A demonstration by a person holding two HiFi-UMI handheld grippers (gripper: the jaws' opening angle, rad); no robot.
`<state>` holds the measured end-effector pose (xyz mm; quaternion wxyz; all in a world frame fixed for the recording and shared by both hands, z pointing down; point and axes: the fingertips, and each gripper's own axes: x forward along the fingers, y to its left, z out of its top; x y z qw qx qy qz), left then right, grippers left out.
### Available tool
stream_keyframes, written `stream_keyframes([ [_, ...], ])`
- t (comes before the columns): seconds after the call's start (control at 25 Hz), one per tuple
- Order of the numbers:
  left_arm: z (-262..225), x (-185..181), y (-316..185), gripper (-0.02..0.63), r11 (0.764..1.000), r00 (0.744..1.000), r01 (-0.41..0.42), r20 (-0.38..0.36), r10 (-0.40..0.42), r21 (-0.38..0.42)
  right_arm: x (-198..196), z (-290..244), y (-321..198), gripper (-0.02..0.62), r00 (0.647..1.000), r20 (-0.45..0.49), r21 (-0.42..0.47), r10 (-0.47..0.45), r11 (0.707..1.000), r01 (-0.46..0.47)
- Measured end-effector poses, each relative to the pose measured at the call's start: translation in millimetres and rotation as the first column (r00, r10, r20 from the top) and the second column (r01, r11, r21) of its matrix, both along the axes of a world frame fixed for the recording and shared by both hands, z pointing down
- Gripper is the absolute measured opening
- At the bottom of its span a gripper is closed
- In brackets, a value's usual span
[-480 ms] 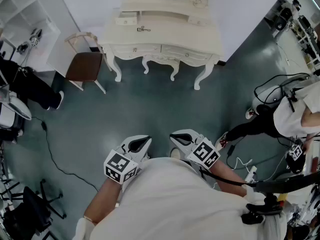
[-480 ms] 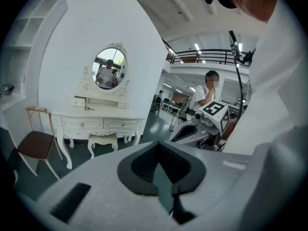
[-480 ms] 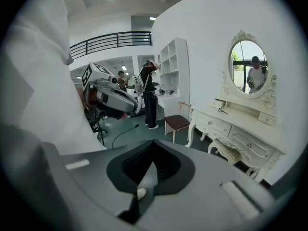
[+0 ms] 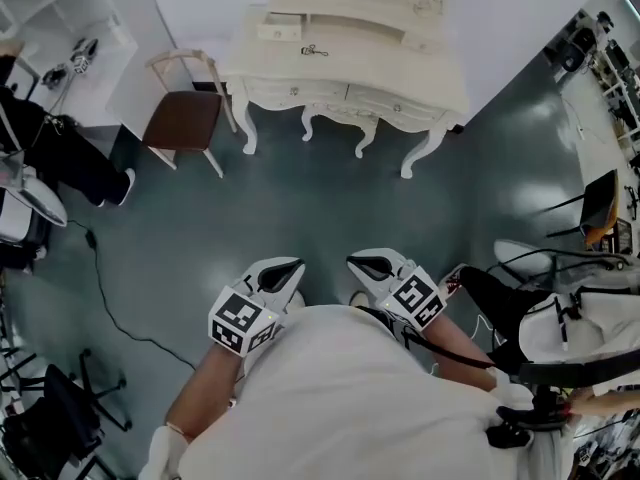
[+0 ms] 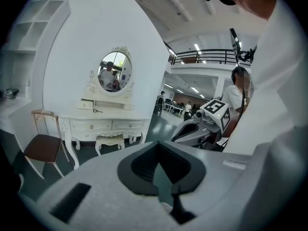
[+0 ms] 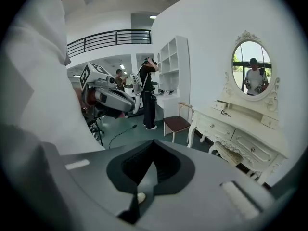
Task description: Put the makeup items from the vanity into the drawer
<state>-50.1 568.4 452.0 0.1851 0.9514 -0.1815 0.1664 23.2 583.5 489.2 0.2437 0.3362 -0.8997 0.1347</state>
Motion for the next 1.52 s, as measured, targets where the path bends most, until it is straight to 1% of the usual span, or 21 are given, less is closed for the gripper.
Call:
stream_keyframes([
  [0.16, 4, -19, -4, -0.002, 1.0, 1.0, -0.009, 0.0, 0.009, -0.005, -16, 3, -6, -0.002, 1.0, -0.01, -0.01, 0.017, 1.0, -0.017],
  [0.4, 11, -43, -19, -0.002, 1.0, 1.0, -0.012, 0.001, 0.012, -0.015, -29, 4, -19, 0.002, 0.997, 0.009, -0.024, 0.081, 0.996, -0.081],
  [0.44, 11, -45, -23, -0.001, 1.0, 1.0, -0.01, -0.002, 0.01, -0.02, -30, 3, -22, 0.004, 0.996, 0.007, -0.026, 0.087, 0.996, -0.087],
  [0.48, 12, -46, -27, 0.0, 1.0, 1.0, -0.008, -0.004, 0.008, -0.024, -29, 3, -24, 0.027, 0.996, 0.006, -0.031, 0.091, 0.995, -0.091],
  [0.56, 15, -43, -36, 0.0, 1.0, 1.0, -0.009, -0.005, 0.009, -0.029, -26, 5, -32, 0.037, 0.995, 0.006, -0.037, 0.1, 0.994, -0.1],
  [0.76, 17, -26, -78, 0.0, 1.0, 1.0, -0.004, 0.006, 0.004, -0.006, -9, 16, -75, 0.037, 0.995, 0.015, -0.038, 0.1, 0.994, -0.1],
  [1.0, 14, -2, -158, 0.0, 0.999, 0.998, 0.045, 0.051, -0.045, 0.002, 16, 17, -172, 0.037, 0.997, 0.047, -0.018, 0.057, 0.998, -0.057],
  [1.08, 8, 11, -187, 0.016, 0.998, 0.996, 0.058, 0.071, -0.058, 0.009, 26, 11, -206, 0.037, 0.998, 0.054, -0.003, 0.028, 1.0, -0.028],
  [1.16, -1, 28, -219, 0.026, 0.998, 0.994, 0.069, 0.085, -0.07, 0.015, 42, 5, -241, 0.037, 0.998, 0.055, 0.01, 0.0, 1.0, 0.0],
  [1.32, -13, 65, -277, 0.023, 0.995, 0.991, 0.098, 0.091, -0.098, 0.014, 81, 2, -303, 0.034, 0.998, 0.048, 0.019, -0.029, 0.999, 0.028],
  [1.4, -15, 81, -301, 0.02, 0.994, 0.989, 0.108, 0.097, -0.109, 0.021, 98, 6, -329, 0.031, 0.998, 0.048, 0.028, -0.035, 0.999, 0.034],
  [1.52, -14, 95, -327, 0.0, 0.993, 0.987, 0.118, 0.107, -0.119, 0.018, 115, 16, -358, 0.032, 0.998, 0.044, 0.015, -0.033, 0.999, 0.033],
])
